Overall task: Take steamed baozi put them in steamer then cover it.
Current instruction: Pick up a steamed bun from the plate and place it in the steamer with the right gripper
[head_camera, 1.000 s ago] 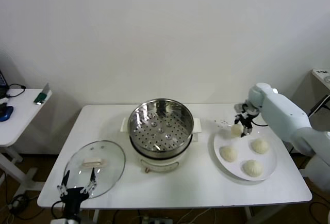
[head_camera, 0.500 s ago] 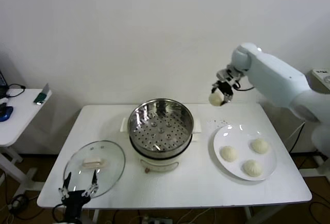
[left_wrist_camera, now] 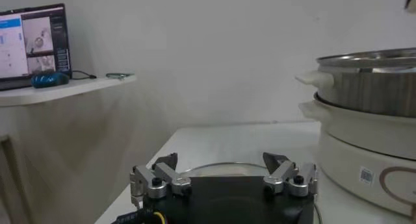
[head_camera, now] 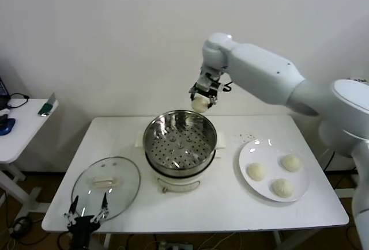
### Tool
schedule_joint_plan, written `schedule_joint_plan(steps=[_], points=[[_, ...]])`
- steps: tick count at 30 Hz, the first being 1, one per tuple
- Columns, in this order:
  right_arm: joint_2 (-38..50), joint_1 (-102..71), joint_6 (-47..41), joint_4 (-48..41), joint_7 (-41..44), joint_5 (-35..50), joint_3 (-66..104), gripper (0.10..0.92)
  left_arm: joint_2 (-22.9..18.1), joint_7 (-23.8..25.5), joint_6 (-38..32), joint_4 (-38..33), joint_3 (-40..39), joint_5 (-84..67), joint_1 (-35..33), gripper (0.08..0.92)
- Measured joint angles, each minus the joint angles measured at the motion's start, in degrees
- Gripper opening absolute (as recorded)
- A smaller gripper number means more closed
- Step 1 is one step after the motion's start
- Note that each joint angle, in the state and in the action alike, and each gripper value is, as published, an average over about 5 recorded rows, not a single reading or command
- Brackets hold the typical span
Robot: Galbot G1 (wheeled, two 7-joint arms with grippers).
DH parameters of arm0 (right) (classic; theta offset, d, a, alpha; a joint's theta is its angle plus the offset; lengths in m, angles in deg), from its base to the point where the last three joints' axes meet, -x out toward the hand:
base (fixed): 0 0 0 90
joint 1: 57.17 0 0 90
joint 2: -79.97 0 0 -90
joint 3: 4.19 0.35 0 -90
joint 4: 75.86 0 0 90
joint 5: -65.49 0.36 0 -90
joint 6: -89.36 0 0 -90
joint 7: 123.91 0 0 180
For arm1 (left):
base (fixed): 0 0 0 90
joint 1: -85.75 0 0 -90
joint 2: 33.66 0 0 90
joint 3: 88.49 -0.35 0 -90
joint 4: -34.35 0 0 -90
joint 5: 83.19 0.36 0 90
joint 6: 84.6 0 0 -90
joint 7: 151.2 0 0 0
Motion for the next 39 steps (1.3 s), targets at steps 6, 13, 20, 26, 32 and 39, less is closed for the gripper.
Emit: schedule_joint_plan(steps=[6, 13, 20, 26, 32, 39], points=[[-3.00, -3.25, 3.76, 0.60, -2.23, -8.40, 0.68, 0.700, 0.00, -0.06, -0.14, 0.48, 0.01, -0.02, -0.15, 0.823], [-5.23, -6.74, 6.61, -0.82, -4.48, -15.71, 1.38, 0.703, -0.01, -0.06, -0.11, 1.00, 0.06, 0.14, 0.23, 0.823], [-6.58, -9.43, 7.82, -2.43, -5.82, -19.97, 1.45, 0.704, 0.00, -0.11, -0.33, 1.65, 0.08, 0.16, 0.15, 0.823], [-6.78, -10.95, 7.99, -2.92, -6.44, -21.96, 1.45, 0.738, -0.09, -0.07, -0.36, 1.62, 0.15, 0.25, -0.27, 0.823], [-6.76, -11.13, 7.74, -2.38, -6.05, -21.90, 1.75, 0.819, -0.13, -0.11, -0.51, 1.58, 0.26, 0.40, -0.86, 0.823], [-4.98, -9.58, 7.19, 0.10, -4.99, -20.18, 3.05, 0.823, -0.26, -0.04, -0.20, 0.97, 0.29, 0.83, -1.42, 0.823]])
